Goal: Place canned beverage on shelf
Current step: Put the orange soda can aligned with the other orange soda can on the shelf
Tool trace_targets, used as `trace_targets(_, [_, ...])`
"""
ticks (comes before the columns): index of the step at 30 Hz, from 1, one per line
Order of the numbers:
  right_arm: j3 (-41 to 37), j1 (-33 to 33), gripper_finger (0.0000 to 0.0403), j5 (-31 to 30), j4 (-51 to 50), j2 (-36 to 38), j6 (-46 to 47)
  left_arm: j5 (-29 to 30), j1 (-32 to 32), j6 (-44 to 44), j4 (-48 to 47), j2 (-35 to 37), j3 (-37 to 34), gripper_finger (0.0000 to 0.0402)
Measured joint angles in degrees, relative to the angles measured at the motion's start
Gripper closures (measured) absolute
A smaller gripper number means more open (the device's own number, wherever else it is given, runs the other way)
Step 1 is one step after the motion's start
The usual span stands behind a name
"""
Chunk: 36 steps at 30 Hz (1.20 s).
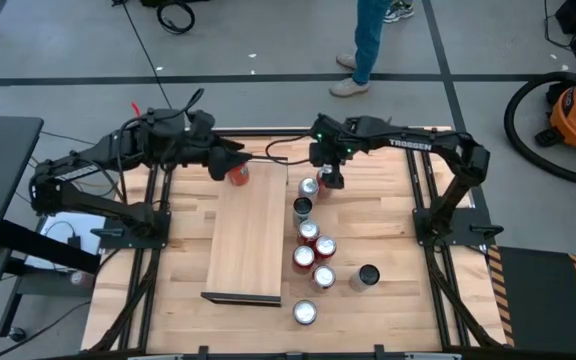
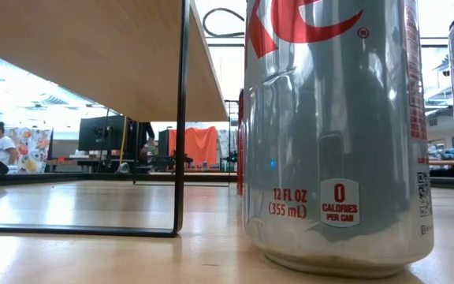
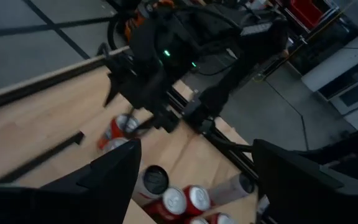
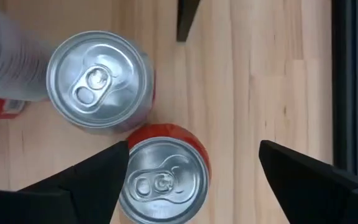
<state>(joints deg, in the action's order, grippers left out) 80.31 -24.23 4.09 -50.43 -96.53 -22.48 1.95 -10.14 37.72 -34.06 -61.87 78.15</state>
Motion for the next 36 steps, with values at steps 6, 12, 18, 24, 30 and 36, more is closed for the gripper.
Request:
trace_targets(6, [0.02, -1.77, 0.0046, -0.74, 0.85, -0.82, 7.58, 4.19, 3.61, 0.65, -0.05, 0.0, 0.0, 0.0084])
trace_targets(12, [0.0, -1.85, 0.0056, -5.63, -0.5, -0.9, 20.67, 5.37, 4.28, -1.24, -0.07, -0.02, 0.0, 0.0084])
trace_targets(18, [0.0, -1.83, 0.0056, -11.79, -2.82, -0.9, 35.55, 5.75, 4.28, -10.14, 0.02, -0.02, 0.0, 0.0084])
trace_targets(24, [0.0, -2.68, 0.0057, -13.05, -5.34, -0.9, 47.79, 7.87, 4.25, -21.81, 2.0, -0.02, 0.0, 0.0084])
trace_targets(30, [-0.02, -4.13, 0.0057, -14.75, -6.62, -0.9, 52.97, 11.08, 4.23, -29.72, 3.53, 0.0, 0.0, 0.0084])
trace_targets(36, [-0.04, -7.23, 0.0057, -14.94, -8.71, -0.83, 53.39, 11.63, 4.23, -31.48, 3.37, 0.0, 0.0, 0.0084])
